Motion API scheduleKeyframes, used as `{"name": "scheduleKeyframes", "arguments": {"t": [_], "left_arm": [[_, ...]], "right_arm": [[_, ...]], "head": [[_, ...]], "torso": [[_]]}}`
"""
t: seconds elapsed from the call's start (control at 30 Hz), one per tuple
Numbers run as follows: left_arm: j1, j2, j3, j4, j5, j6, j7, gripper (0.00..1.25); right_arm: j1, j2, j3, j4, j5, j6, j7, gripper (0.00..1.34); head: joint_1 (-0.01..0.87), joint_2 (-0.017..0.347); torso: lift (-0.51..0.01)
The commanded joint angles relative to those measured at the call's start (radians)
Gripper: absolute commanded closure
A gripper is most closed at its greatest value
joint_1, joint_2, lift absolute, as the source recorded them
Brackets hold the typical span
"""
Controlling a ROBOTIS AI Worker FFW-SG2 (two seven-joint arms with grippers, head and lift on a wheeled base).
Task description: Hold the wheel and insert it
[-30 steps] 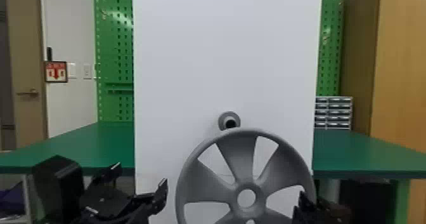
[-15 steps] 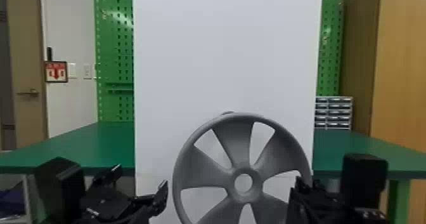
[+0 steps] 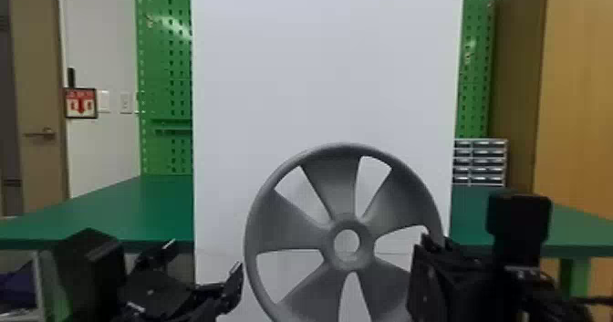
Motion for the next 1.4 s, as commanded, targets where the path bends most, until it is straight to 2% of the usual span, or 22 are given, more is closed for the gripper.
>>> {"name": "scheduleKeyframes", "arguments": {"t": [0.0, 0.27, 0.47, 1.37], "left_arm": [[0.000, 0.000, -0.001, 0.001, -0.001, 0.000, 0.002, 0.10], [-0.001, 0.000, -0.004, 0.004, -0.001, 0.000, 0.002, 0.10], [0.000, 0.000, -0.004, 0.005, -0.003, 0.000, 0.002, 0.10], [-0.001, 0.002, -0.009, 0.005, -0.005, 0.000, 0.003, 0.10]], "right_arm": [[-0.022, 0.001, 0.003, -0.001, 0.000, 0.017, 0.000, 1.17], [-0.061, 0.003, 0.004, 0.001, -0.003, 0.046, 0.000, 1.17], [-0.079, 0.015, 0.003, 0.001, -0.005, 0.046, 0.000, 1.17], [-0.171, 0.015, 0.027, 0.005, -0.011, 0.080, 0.000, 1.17]], "head": [[0.097, 0.015], [0.097, 0.015], [0.097, 0.015], [0.097, 0.015]], "torso": [[-0.442], [-0.442], [-0.442], [-0.442]]}}
